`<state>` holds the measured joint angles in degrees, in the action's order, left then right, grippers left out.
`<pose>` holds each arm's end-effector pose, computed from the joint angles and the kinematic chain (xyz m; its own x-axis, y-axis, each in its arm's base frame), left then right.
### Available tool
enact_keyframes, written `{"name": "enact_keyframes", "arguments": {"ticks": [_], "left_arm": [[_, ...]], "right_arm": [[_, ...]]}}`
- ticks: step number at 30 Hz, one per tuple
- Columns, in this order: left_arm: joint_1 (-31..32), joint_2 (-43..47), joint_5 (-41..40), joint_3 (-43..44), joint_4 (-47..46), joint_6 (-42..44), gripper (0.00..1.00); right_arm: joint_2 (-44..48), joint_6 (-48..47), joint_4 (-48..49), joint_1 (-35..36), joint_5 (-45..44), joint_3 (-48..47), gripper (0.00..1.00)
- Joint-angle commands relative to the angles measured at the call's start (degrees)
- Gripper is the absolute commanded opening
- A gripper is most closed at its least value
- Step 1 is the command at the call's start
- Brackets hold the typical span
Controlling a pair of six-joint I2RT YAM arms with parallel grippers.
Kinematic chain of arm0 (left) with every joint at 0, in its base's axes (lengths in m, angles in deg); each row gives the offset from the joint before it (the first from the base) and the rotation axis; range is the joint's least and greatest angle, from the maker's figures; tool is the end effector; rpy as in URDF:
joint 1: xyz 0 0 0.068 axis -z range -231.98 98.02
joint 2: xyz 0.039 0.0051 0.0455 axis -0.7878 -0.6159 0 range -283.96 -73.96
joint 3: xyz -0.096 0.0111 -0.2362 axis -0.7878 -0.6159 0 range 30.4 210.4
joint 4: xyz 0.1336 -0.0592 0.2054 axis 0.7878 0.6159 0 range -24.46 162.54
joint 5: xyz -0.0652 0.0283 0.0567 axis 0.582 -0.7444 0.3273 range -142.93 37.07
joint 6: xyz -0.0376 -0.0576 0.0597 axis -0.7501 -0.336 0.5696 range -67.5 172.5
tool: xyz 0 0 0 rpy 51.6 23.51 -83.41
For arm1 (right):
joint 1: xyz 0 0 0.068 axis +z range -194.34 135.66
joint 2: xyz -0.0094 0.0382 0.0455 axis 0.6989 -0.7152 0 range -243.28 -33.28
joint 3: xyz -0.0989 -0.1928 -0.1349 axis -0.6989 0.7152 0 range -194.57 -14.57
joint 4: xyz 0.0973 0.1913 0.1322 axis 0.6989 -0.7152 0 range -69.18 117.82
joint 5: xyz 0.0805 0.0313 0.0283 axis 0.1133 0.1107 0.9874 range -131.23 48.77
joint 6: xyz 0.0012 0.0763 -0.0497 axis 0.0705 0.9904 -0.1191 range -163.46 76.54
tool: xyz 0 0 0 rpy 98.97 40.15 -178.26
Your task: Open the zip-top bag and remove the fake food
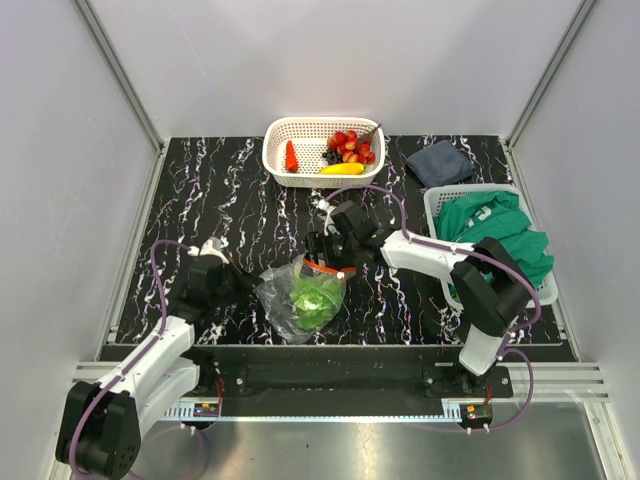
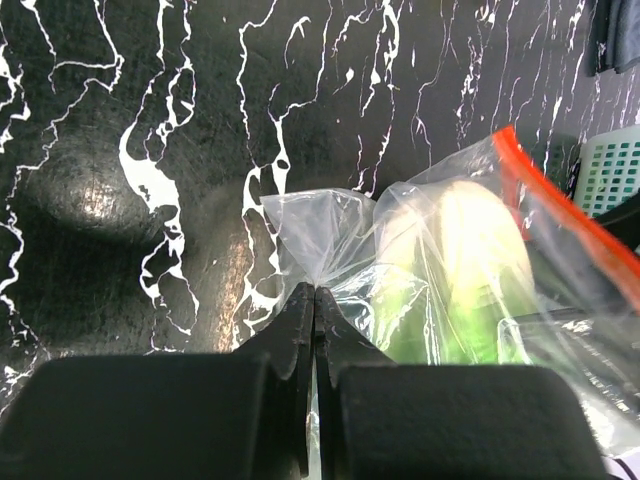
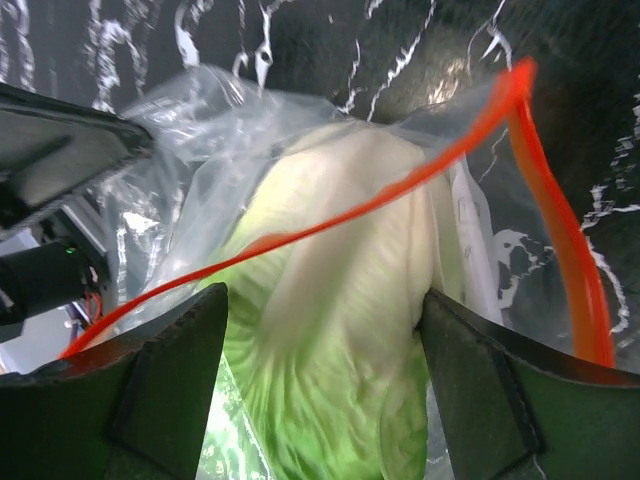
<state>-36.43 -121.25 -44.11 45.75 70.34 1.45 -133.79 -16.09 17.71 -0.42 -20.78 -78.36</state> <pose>0.1973 -0.0680 0.1281 -0.6604 -0.6139 -0.4325 -0.2071 0.7025 -0.6809 0.2625 0.2924 0.1531 -0.8446 -0.2152 -0.4903 -0.4884 0.6848 0.5408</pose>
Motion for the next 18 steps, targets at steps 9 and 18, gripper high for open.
{"name": "enact_keyframes", "arguments": {"ticks": [9,18], "left_arm": [[-0.08,-0.09,0.68,-0.94,-3.48,-0.9,0.0],[-0.08,5.97,-8.63,-1.03,5.3,-3.88,0.0]], "right_arm": [[-3.82,1.01,-0.97,2.66,-5.94,-2.39,0.41],[5.74,-0.31,1.48,1.52,-6.22,0.5,0.0]]}}
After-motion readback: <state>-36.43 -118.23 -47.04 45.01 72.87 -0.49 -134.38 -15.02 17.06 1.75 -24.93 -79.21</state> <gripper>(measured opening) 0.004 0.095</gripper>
